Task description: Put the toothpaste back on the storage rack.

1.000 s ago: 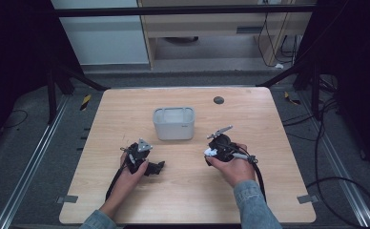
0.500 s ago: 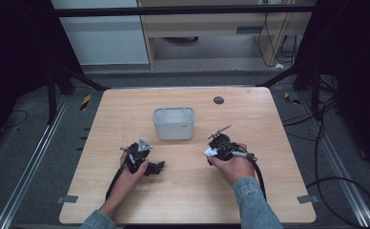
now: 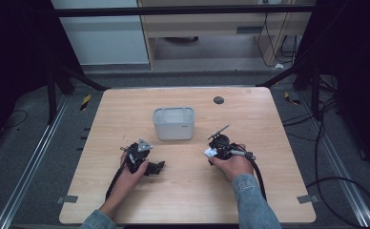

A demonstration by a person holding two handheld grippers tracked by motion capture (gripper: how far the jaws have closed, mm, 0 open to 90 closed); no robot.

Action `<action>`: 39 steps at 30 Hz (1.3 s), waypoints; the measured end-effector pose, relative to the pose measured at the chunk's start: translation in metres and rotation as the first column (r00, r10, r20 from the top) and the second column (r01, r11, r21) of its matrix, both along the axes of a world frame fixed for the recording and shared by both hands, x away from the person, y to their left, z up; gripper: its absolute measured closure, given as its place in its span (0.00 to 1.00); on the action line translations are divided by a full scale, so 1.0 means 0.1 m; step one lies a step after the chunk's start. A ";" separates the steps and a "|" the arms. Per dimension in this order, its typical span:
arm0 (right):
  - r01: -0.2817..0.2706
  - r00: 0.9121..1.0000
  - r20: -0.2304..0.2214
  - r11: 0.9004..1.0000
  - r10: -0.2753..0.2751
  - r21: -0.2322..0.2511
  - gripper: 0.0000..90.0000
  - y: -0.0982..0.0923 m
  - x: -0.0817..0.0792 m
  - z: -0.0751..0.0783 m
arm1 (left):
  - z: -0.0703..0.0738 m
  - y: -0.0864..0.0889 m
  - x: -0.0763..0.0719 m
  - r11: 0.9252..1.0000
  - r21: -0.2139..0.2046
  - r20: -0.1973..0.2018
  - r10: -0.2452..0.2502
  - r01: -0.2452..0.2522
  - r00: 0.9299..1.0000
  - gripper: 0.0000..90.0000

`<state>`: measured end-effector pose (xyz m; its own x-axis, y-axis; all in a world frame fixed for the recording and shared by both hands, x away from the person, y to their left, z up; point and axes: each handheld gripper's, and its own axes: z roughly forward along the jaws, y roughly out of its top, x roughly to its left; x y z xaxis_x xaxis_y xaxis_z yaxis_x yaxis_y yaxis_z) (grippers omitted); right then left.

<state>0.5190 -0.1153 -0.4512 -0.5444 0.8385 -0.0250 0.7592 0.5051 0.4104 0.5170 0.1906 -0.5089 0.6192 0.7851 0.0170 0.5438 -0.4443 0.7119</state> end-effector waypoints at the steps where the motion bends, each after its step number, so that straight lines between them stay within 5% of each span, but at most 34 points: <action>1: -0.003 1.000 0.000 1.000 0.003 -0.005 0.53 0.00 0.01 -0.01 | 0.00 0.00 0.00 1.000 0.000 0.000 0.000 0.000 1.000 0.00; 18: 0.006 0.998 -0.056 0.999 -0.009 -0.040 0.54 0.01 0.08 -0.11 | 0.00 0.00 0.00 1.000 0.000 -0.001 -0.003 0.003 1.000 0.00; 39: 0.012 0.998 -0.069 0.999 -0.016 -0.048 0.60 -0.01 0.11 -0.16 | 0.00 0.00 0.00 1.000 0.000 0.000 -0.004 0.004 1.000 0.00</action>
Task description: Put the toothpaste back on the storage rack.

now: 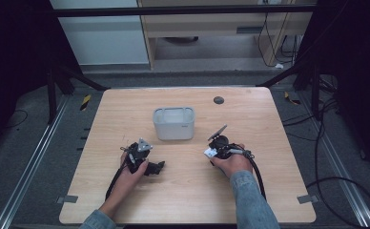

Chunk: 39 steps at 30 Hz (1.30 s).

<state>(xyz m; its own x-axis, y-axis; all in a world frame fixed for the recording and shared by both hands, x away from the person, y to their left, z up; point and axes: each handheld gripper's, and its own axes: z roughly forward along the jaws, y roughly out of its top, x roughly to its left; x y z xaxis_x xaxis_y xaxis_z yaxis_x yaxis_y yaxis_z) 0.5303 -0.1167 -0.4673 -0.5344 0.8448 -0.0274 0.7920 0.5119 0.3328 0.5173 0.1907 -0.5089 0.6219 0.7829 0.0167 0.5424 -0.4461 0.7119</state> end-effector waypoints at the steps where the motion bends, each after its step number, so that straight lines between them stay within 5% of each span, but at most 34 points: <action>1: 0.000 1.000 0.000 1.000 0.000 0.000 0.60 0.00 0.00 0.00 | 0.00 0.00 0.00 1.000 0.001 0.000 0.001 -0.001 1.000 0.00; 24: -0.030 0.999 -0.010 0.999 0.030 -0.014 0.68 0.01 0.01 0.03 | 0.00 0.00 0.00 1.000 0.001 0.000 -0.002 0.002 1.000 0.00; 35: -0.013 1.000 -0.024 0.999 0.014 0.033 0.71 -0.04 0.02 0.03 | 0.00 0.00 0.01 1.000 0.002 0.000 -0.003 0.003 1.000 0.00; 39: 0.008 1.000 -0.015 1.000 -0.007 0.023 0.79 -0.07 0.03 0.03 | 0.00 0.00 0.01 1.000 0.002 0.000 -0.003 0.003 1.000 0.00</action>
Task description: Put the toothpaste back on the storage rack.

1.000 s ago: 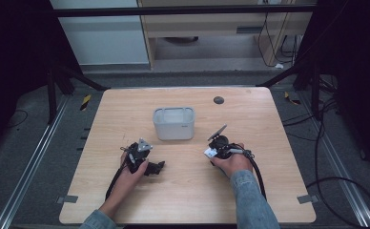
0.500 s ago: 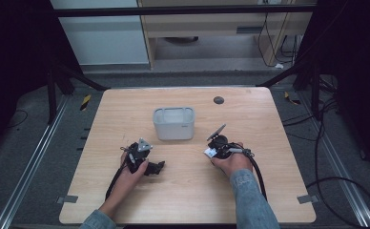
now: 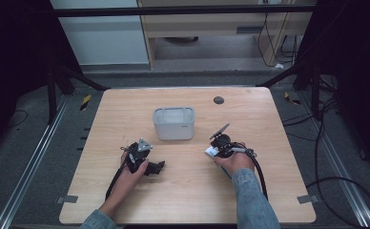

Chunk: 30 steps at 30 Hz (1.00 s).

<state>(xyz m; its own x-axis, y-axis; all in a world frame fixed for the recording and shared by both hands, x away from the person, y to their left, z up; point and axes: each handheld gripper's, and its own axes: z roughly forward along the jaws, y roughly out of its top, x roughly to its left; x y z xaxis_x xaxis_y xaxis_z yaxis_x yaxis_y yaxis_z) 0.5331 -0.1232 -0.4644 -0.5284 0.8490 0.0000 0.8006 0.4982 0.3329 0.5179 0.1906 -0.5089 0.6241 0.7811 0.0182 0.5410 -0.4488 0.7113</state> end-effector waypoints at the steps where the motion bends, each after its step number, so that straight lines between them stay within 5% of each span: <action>1: -0.003 1.000 0.001 1.000 0.003 0.003 0.79 0.00 0.00 0.00 | 0.00 0.00 0.00 1.000 0.000 0.000 0.000 0.000 1.000 0.00; 30: 0.023 0.999 0.046 0.999 -0.024 0.022 0.90 -0.05 -0.05 0.11 | 0.00 0.00 0.00 1.000 0.001 0.000 -0.001 0.001 1.000 0.00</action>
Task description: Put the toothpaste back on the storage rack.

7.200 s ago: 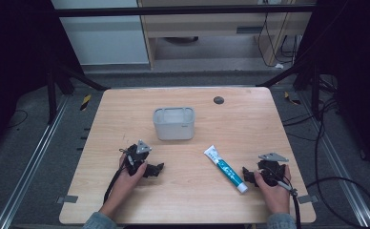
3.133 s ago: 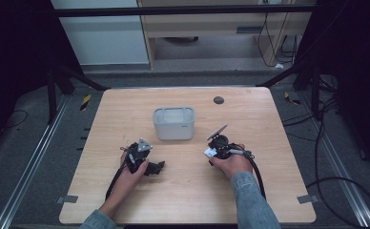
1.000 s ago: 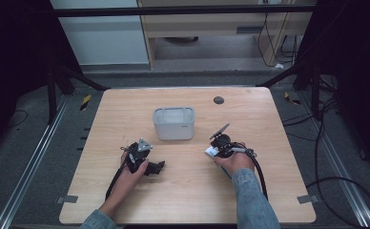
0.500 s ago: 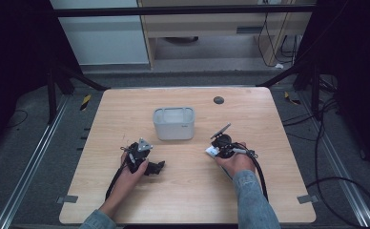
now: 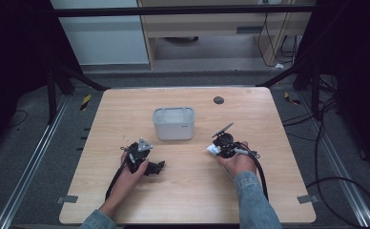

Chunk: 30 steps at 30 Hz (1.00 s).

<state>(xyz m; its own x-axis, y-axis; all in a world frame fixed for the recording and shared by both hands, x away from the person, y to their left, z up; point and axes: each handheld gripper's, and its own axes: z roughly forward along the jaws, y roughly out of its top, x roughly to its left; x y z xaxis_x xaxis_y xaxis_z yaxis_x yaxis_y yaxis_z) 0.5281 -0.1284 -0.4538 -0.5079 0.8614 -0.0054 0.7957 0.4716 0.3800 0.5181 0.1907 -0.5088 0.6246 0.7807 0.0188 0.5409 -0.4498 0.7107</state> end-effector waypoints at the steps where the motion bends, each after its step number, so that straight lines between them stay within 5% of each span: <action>1: 0.001 1.000 -0.001 1.000 -0.001 0.000 0.90 0.00 0.00 0.02 | 0.00 0.00 0.00 1.000 0.000 0.000 0.000 0.000 1.000 0.00; 12: -0.004 0.999 0.042 0.999 0.006 -0.040 0.90 -0.02 0.00 0.21 | 0.00 0.00 0.00 1.000 0.000 0.000 0.000 0.000 1.000 0.00; 30: 0.057 0.985 0.163 0.998 -0.058 0.013 0.91 -0.22 -0.03 0.58 | 0.00 0.00 0.00 1.000 -0.004 0.001 0.002 -0.002 1.000 0.00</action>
